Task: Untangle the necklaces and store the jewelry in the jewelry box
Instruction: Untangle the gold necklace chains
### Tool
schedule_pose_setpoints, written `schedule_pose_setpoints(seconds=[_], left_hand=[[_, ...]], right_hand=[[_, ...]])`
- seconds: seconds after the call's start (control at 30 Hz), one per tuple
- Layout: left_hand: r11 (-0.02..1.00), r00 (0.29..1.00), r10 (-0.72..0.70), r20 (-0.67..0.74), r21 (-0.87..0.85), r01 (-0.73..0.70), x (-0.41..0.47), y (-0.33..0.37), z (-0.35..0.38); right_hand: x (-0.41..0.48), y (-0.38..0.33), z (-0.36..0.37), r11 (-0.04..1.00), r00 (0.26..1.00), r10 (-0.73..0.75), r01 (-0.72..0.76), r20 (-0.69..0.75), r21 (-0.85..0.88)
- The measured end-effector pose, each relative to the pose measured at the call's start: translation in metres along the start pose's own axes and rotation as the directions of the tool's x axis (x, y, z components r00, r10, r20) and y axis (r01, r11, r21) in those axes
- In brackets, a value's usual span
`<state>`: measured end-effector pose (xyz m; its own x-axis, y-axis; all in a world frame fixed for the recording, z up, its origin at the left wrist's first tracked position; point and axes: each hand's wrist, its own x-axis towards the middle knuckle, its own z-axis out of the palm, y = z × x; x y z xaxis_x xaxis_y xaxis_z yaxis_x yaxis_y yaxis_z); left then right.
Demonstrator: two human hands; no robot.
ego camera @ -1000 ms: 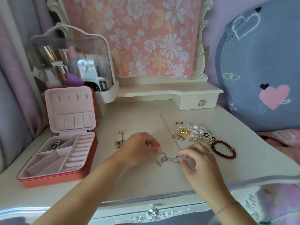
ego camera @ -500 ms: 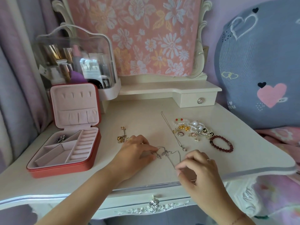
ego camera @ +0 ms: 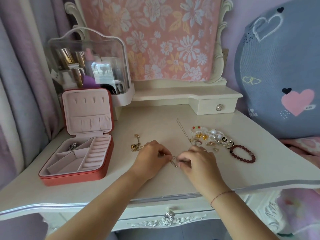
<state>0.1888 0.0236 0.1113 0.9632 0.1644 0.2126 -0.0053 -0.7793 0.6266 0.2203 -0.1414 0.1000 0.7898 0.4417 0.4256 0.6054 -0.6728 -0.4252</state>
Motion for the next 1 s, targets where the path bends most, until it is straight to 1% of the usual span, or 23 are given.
schedule_pose_setpoints(seconds=[0.2,0.27,0.37,0.47,0.6,0.8,0.87,0.93,0.97,1.0], left_hand=[[0.997,0.999,0.018,0.028,0.075,-0.02,0.004,0.0,0.001],[0.999,1.0,0.022,0.017,0.041,-0.023,0.003,-0.002,0.001],[0.998,0.999,0.04,0.02,-0.05,-0.039,0.0,-0.004,-0.003],[0.997,0.995,0.078,0.065,-0.008,-0.078,-0.001,-0.004,-0.004],[0.999,0.998,0.037,0.05,-0.007,-0.036,0.0,-0.002,-0.006],[0.996,0.995,0.084,0.058,0.019,-0.085,0.0,-0.006,-0.003],[0.996,0.994,0.091,0.056,-0.01,-0.091,-0.002,-0.006,-0.003],[0.995,0.997,0.07,0.033,-0.073,-0.067,-0.003,-0.006,-0.005],[0.993,0.999,0.049,0.014,-0.108,-0.047,-0.003,-0.006,-0.006],[0.987,1.0,0.027,-0.003,-0.159,-0.027,-0.003,-0.006,-0.008]], right_hand=[[-0.004,-0.001,0.002,0.999,0.998,-0.018,0.02,-0.053,0.034],[-0.006,0.001,0.0,0.999,0.997,-0.018,0.021,-0.077,0.046],[-0.009,0.004,-0.002,0.997,0.998,-0.006,0.011,-0.056,0.081],[-0.01,0.004,-0.002,0.995,0.999,-0.031,0.034,-0.039,0.09],[-0.009,0.002,-0.004,0.998,1.0,-0.014,0.013,0.012,0.063],[-0.01,-0.002,-0.008,0.999,0.998,-0.04,0.041,0.044,-0.01],[-0.013,-0.001,-0.007,0.998,0.998,-0.047,0.048,0.05,-0.029],[-0.016,0.001,-0.006,0.997,0.996,-0.075,0.074,0.039,0.014],[-0.017,0.001,-0.007,0.994,0.996,-0.084,0.083,0.022,0.075],[-0.018,0.0,-0.011,0.986,0.998,-0.063,0.061,0.007,0.158]])
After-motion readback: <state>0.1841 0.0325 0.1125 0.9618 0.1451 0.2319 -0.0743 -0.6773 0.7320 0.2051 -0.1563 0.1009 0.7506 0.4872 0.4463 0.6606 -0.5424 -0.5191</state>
